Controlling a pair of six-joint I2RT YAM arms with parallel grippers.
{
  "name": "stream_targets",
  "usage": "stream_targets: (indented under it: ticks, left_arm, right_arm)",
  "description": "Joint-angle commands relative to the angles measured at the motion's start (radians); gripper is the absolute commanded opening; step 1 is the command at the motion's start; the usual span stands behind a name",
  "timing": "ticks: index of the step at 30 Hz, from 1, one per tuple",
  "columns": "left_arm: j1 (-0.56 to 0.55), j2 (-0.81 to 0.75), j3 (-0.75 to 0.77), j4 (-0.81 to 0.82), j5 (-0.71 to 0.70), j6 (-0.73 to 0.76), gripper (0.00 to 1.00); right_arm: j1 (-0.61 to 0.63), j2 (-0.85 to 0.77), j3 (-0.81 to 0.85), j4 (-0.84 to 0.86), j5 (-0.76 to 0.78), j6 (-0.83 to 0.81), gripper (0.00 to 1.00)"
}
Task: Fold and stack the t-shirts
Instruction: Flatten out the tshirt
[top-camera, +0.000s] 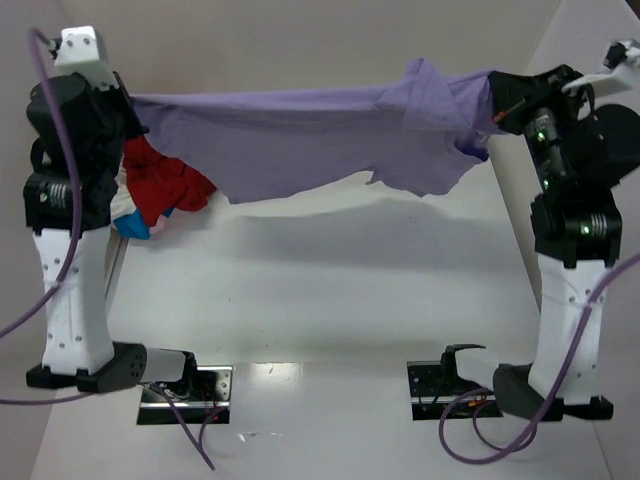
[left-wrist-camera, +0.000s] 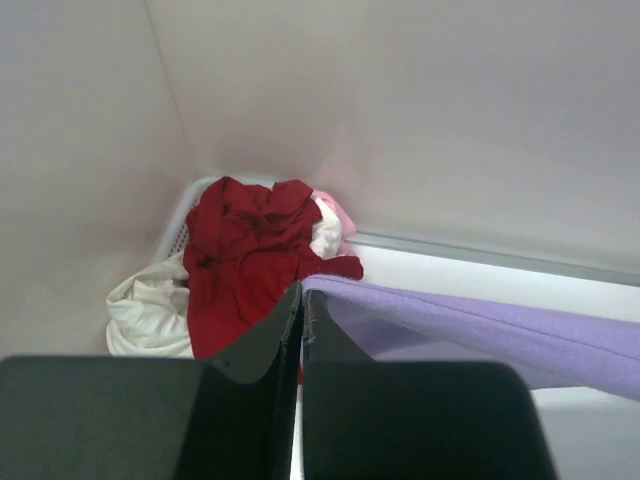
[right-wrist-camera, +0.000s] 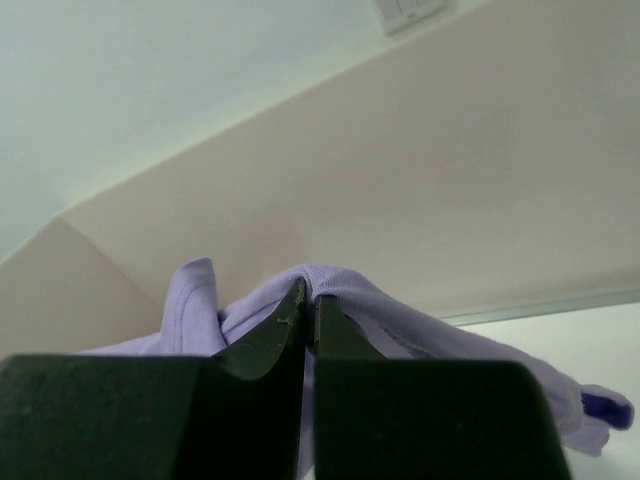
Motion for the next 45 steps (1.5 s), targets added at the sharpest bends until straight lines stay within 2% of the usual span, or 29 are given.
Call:
stream_targets:
  ticks: [1, 8, 11, 14, 18, 21, 26, 32, 34, 39, 45]
  left_arm:
    - [0.008, -0.15, -0.081, 0.042, 0.019, -0.002, 0.0]
    - [0.008, -0.353, -0.165, -0.02, 0.039, -0.013, 0.0]
    - [0.008, -0.376, -0.122, -0.042, 0.007, -0.013, 0.0]
    - [-0.001, -0.333, -0.08, -0.042, 0.019, -0.013, 0.0]
    - [-0.001, -0.194, -0.079, 0.013, 0.051, -0.013, 0.0]
    - [-0.001, -0.105, -0.125, 0.073, 0.111, -0.022, 0.0]
    - [-0.001, -0.014, -0.368, 0.203, 0.208, -0.056, 0.0]
    - [-0.019, 0.185, -0.477, 0.317, 0.212, -0.047, 0.0]
    - [-0.03, 0.288, -0.467, 0.341, 0.194, -0.037, 0.0]
    - [-0.05, 0.547, -0.302, 0.341, 0.152, -0.025, 0.0]
    - [-0.059, 0.745, -0.165, 0.341, 0.114, -0.025, 0.0]
  right_arm:
    - [-0.004, -0.116, -0.05, 0.014, -0.012, -0.026, 0.0]
    - [-0.004, -0.337, -0.147, -0.09, -0.006, -0.008, 0.0]
    - [-0.004, -0.373, -0.092, -0.158, 0.019, -0.008, 0.0]
    - [-0.004, -0.348, -0.029, -0.21, 0.06, -0.008, 0.0]
    - [-0.004, -0.272, -0.061, -0.233, 0.134, -0.008, 0.0]
    - [-0.004, -0.245, -0.211, -0.194, 0.198, 0.005, 0.0]
    - [-0.004, -0.186, -0.467, -0.098, 0.254, 0.014, 0.0]
    - [-0.046, -0.046, -0.629, 0.038, 0.274, 0.014, 0.0]
    - [-0.062, 0.018, -0.659, 0.078, 0.274, 0.014, 0.0]
    - [-0.085, 0.168, -0.678, 0.201, 0.241, 0.025, 0.0]
    - [-0.085, 0.345, -0.669, 0.32, 0.229, 0.025, 0.0]
